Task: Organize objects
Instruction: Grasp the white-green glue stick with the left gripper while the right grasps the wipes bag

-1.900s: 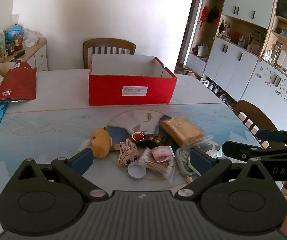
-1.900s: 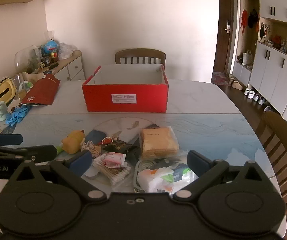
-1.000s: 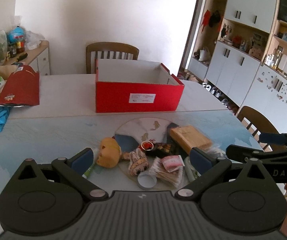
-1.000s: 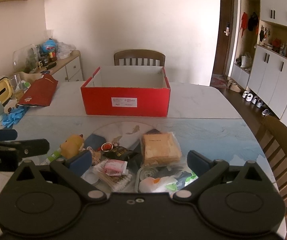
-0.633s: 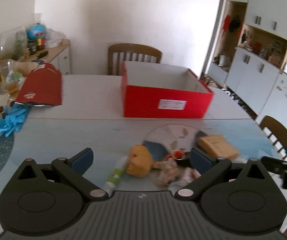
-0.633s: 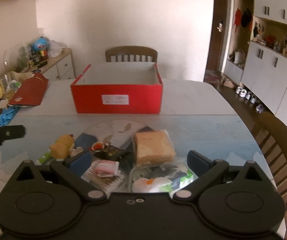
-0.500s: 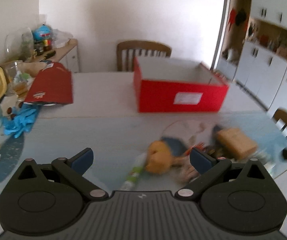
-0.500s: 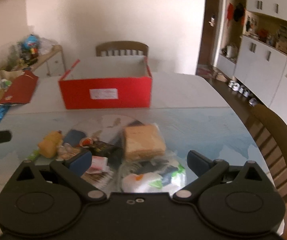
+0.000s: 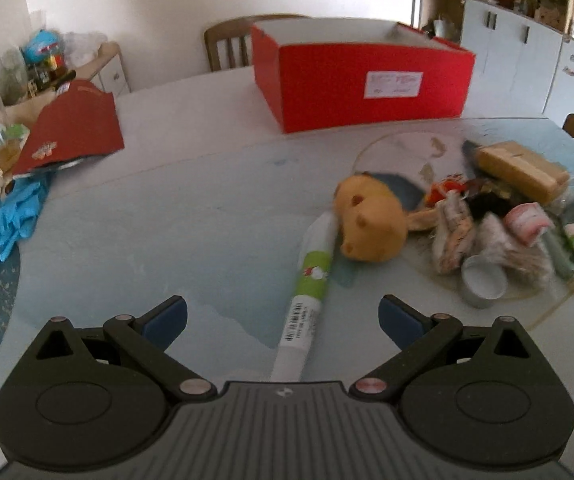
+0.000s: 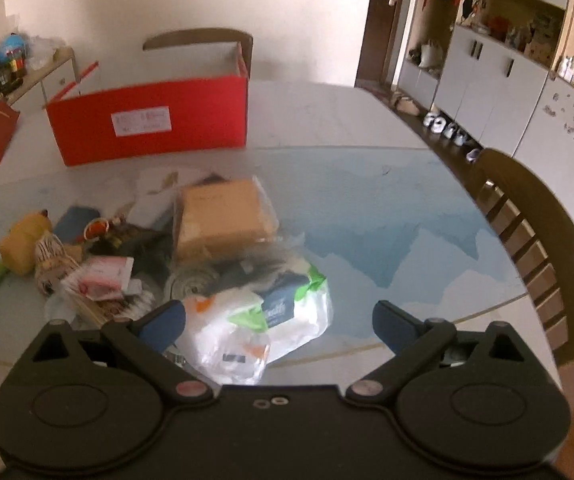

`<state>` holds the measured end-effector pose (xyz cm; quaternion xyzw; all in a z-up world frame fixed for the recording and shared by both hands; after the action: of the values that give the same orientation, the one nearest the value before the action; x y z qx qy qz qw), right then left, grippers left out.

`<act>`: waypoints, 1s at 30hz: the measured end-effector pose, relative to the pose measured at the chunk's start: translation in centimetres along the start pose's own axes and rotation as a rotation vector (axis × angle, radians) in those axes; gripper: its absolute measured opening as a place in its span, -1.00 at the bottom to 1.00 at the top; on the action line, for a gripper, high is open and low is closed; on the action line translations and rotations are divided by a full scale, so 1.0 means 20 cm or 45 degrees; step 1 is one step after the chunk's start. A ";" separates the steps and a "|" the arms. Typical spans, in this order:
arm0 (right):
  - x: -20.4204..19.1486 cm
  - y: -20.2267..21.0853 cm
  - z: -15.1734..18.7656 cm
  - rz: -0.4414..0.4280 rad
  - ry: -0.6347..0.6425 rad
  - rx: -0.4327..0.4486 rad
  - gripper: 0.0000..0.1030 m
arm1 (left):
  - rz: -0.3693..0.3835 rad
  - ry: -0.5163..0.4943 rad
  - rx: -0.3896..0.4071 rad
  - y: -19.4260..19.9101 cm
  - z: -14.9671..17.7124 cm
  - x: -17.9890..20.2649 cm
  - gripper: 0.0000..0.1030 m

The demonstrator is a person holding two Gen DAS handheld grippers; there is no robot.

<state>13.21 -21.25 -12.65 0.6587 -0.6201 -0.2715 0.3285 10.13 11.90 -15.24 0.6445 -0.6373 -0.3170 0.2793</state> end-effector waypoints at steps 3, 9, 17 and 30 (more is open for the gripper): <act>0.01 -0.05 0.01 0.005 -0.039 -0.039 0.95 | 0.016 0.005 -0.016 -0.04 0.00 -0.02 0.98; 0.04 -0.12 -0.04 0.022 -0.133 -0.060 0.91 | 0.036 -0.014 -0.034 -0.08 0.00 -0.03 0.84; 0.09 -0.23 -0.03 -0.017 -0.304 -0.172 0.53 | 0.062 -0.042 -0.073 -0.13 0.01 -0.01 0.37; 0.05 -0.22 -0.02 -0.064 -0.313 -0.198 -0.44 | 0.169 -0.115 -0.080 -0.13 -0.02 0.04 -0.68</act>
<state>16.46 -22.16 -15.75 0.6084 -0.6159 -0.4055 0.2933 12.15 11.22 -16.95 0.5768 -0.6803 -0.3464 0.2905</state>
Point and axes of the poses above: each gripper's, at about its wrist camera, not at the fingertips, and y roughly against the way its jaws point, x to its right, z to its underside, the point moved 6 cm from there along -y, roughly the way its jaws point, and after that the axes turned 1 degree about -x, right-handed, at the moved point
